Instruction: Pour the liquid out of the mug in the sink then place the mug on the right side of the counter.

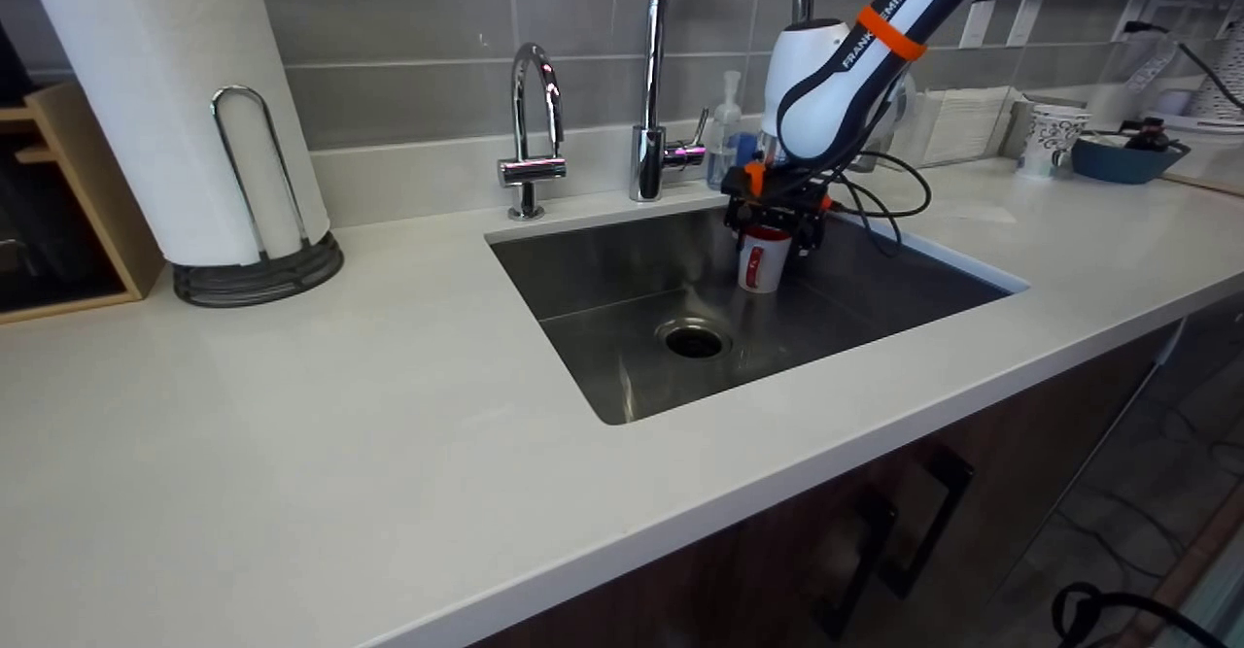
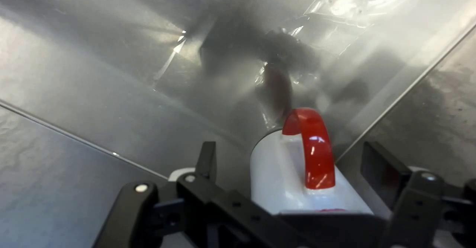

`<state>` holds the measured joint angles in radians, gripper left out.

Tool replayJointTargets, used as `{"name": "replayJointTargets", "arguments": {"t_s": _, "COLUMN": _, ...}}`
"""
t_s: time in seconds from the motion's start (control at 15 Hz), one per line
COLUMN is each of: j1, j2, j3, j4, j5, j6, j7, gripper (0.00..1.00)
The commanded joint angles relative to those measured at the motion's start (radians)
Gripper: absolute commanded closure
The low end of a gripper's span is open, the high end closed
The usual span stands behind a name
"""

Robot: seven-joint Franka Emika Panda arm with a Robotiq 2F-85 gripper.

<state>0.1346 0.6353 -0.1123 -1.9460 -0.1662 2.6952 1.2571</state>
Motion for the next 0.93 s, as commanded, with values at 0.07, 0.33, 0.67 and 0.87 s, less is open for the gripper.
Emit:
{"name": "replayJointTargets", "arguments": {"t_s": 0.07, "j1": 0.012, "j2": 0.083, "j3": -0.008, "j4": 0.098, "j5": 0.055, "j6": -0.027, "j7": -0.064, "gripper": 0.00}}
{"name": "replayJointTargets", "arguments": {"t_s": 0.33, "j1": 0.002, "j2": 0.110, "j3": 0.006, "j4": 0.128, "j5": 0.107, "j6": -0.047, "j7": -0.110, "gripper": 0.13}}
{"name": "replayJointTargets", "arguments": {"t_s": 0.67, "j1": 0.016, "j2": 0.133, "j3": -0.003, "j4": 0.160, "j5": 0.134, "j6": -0.060, "j7": -0.128, "gripper": 0.52}}
{"name": "replayJointTargets", "arguments": {"t_s": 0.87, "j1": 0.016, "j2": 0.147, "j3": -0.002, "j4": 0.176, "j5": 0.136, "j6": -0.068, "j7": -0.132, "gripper": 0.73}}
